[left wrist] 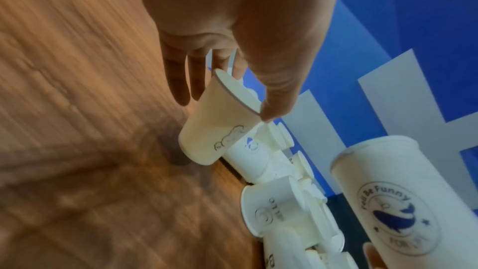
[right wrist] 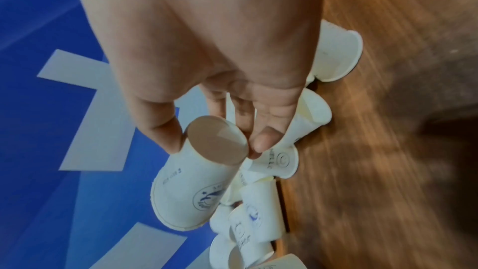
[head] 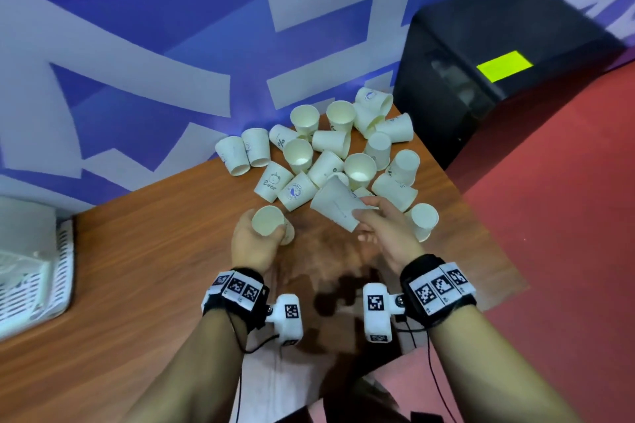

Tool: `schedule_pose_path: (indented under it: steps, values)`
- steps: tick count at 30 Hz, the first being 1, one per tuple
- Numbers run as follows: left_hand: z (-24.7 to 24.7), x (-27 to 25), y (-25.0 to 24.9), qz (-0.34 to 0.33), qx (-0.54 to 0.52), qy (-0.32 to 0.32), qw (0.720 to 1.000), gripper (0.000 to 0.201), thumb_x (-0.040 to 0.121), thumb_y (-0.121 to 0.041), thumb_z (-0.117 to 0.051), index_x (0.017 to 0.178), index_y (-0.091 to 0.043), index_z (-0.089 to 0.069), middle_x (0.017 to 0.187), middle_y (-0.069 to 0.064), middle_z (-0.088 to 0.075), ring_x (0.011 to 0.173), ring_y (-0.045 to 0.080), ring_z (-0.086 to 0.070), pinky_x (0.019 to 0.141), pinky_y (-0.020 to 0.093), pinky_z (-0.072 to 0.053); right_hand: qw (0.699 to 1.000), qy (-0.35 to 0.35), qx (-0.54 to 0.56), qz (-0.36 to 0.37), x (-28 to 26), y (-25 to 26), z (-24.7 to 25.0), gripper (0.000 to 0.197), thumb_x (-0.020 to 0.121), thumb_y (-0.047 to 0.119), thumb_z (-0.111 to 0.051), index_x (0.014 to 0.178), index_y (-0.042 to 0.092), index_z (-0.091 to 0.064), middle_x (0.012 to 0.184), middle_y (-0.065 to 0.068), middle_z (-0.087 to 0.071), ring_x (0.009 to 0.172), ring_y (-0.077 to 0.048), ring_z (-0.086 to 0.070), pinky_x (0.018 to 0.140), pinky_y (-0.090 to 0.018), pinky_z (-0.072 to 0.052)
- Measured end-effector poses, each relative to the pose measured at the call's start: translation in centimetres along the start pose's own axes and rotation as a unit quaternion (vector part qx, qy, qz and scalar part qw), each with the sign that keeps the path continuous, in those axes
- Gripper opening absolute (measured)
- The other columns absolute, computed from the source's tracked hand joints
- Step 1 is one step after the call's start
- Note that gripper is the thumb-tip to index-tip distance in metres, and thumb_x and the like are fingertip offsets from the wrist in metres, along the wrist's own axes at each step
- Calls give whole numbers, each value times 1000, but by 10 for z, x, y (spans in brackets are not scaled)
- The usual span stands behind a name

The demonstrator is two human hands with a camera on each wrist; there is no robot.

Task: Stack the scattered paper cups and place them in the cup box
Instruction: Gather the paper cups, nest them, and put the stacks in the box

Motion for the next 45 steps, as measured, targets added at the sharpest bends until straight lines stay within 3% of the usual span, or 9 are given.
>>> schedule_pose_path:
  steps: [6,11,14,18,22,26,34,38,45]
  values:
    - [56,-18,5,23,-132,-17,991,54,66,-47,-76,113,-25,-61,105,-6,-67,97,17,-66,87,45,-56,997,75,-33,1,-5,14,-66,32,90,15,-67,120,21,-57,111,-10,-60,91,-22,-63,77,-35,-54]
    - [122,-40,24,31,-229,-41,972,24,87,-19,-72,109,-20,-62,102,3,-67,91,19,-67,75,38,-60,979,182,-91,23,-22,22,-161,44,92,13,-66,132,23,-52,114,-7,-64,89,-19,-63,69,-32,-52]
    - [170,-55,46,25,-257,-75,963,15,90,-18,-67,104,-22,-63,101,4,-69,90,18,-68,64,26,-58,950,268,-155,45,-38,17,-225,61,90,13,-67,141,33,-40,113,-5,-66,94,-18,-66,75,-37,-54]
    - [228,-70,83,39,-286,-123,950,12,92,-24,-65,97,-32,-58,105,4,-69,95,19,-68,73,34,-60,900,353,-245,82,-61,5,-305,84,86,12,-69,150,43,-25,105,-16,-68,88,-18,-66,79,-42,-58]
    - [280,-74,115,33,-292,-158,943,16,94,-27,-63,109,-24,-61,105,-2,-69,91,10,-66,62,14,-52,854,397,-316,116,-85,-5,-373,90,84,13,-69,152,45,-19,95,-17,-70,77,-15,-66,76,-31,-56]
    - [324,-71,148,37,-296,-162,941,19,91,-30,-66,110,-29,-62,109,-2,-69,97,14,-66,82,33,-54,838,406,-340,134,-102,-17,-430,87,83,17,-71,150,44,-23,97,-15,-70,88,-20,-69,85,-29,-51]
    - [409,-55,203,19,-283,-151,947,26,86,-23,-73,106,-31,-58,109,-6,-64,100,11,-62,90,32,-52,855,376,-326,147,-121,-49,-541,67,77,31,-81,130,33,-41,109,-4,-64,101,-19,-64,85,-34,-55]
    - [447,-45,241,31,-254,-153,954,75,67,-38,-73,136,-22,-49,127,-4,-59,117,11,-57,101,34,-48,852,366,-339,157,-127,-62,-588,65,78,26,-81,128,29,-39,117,0,-62,103,-13,-63,85,-31,-54]
    - [487,-19,291,43,-238,-178,954,56,74,-10,-78,122,-23,-51,109,-12,-59,103,9,-58,80,18,-49,843,345,-377,167,-128,-81,-632,73,77,14,-80,136,30,-41,120,6,-57,100,-6,-58,74,-14,-48]
Point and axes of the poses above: each hand's wrist, its own x-axis towards the middle knuckle, its own z-axis out of the back of the hand, y = z × x, the point moved 7 cm from there along x, towards the middle knuckle
